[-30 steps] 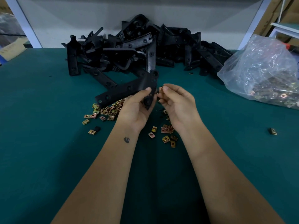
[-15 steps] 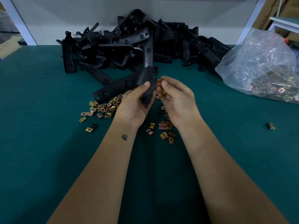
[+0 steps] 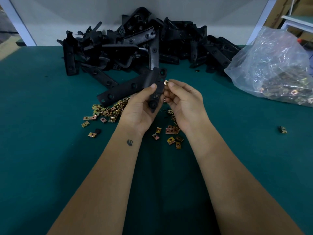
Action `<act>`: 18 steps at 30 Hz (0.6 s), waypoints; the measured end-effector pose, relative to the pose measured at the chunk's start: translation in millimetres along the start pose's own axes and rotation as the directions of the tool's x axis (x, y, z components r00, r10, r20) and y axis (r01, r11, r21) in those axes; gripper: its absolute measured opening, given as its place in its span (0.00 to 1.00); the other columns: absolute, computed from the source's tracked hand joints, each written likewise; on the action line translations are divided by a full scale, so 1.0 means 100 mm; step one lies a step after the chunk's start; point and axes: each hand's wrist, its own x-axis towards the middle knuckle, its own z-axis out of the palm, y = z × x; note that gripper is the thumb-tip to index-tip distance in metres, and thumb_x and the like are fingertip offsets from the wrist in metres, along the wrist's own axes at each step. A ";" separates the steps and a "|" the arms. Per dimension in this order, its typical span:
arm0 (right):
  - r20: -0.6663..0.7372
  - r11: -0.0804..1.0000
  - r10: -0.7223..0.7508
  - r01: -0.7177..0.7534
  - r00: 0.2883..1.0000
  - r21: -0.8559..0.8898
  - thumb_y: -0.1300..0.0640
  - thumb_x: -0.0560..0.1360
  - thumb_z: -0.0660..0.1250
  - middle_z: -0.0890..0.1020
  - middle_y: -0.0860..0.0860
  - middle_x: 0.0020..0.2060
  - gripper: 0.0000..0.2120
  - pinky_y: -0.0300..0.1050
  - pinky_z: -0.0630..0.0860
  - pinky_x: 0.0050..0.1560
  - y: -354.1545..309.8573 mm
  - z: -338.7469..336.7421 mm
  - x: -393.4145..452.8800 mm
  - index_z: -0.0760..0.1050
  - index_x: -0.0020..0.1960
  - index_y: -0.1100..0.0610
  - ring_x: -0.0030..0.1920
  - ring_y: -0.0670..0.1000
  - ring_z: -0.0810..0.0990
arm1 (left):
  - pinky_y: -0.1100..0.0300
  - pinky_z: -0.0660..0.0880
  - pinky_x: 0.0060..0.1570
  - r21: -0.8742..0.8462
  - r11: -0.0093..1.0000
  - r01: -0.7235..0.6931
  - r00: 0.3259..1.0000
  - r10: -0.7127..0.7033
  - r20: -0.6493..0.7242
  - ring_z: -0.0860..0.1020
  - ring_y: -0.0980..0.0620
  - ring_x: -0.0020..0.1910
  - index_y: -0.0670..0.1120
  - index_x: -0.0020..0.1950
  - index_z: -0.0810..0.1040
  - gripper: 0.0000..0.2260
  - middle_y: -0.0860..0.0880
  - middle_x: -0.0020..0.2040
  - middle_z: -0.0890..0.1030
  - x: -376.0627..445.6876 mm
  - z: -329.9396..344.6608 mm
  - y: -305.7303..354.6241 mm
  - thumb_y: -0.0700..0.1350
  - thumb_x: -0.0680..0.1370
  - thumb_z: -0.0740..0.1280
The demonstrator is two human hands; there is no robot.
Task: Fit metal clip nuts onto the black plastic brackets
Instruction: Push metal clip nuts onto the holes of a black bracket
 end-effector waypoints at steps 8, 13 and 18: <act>0.007 1.000 0.007 -0.007 1.000 0.016 0.68 0.75 0.68 0.84 0.54 0.37 0.05 0.39 0.78 0.37 0.02 0.00 0.01 0.81 0.44 0.60 0.34 0.47 0.80 | 0.64 0.80 0.44 -0.005 1.000 0.001 1.000 -0.002 -0.019 0.82 0.54 0.40 0.41 0.50 0.80 0.06 0.47 0.41 0.85 -0.01 0.04 -0.01 0.42 0.80 0.66; -0.004 0.999 0.015 -0.014 1.000 0.051 0.68 0.76 0.67 0.84 0.54 0.37 0.06 0.39 0.78 0.37 0.02 0.01 0.01 0.80 0.44 0.61 0.34 0.47 0.80 | 0.65 0.80 0.43 -0.025 1.000 0.010 1.000 -0.010 -0.019 0.82 0.54 0.41 0.41 0.51 0.80 0.06 0.47 0.42 0.85 -0.01 0.04 -0.01 0.42 0.80 0.65; 0.008 0.999 -0.013 0.013 1.000 -0.047 0.69 0.76 0.67 0.83 0.53 0.38 0.07 0.39 0.77 0.39 0.02 0.02 0.00 0.80 0.44 0.60 0.36 0.47 0.80 | 0.65 0.80 0.42 0.005 1.000 -0.007 1.000 0.007 -0.029 0.83 0.56 0.39 0.42 0.52 0.80 0.05 0.48 0.42 0.85 0.00 0.02 -0.01 0.42 0.80 0.66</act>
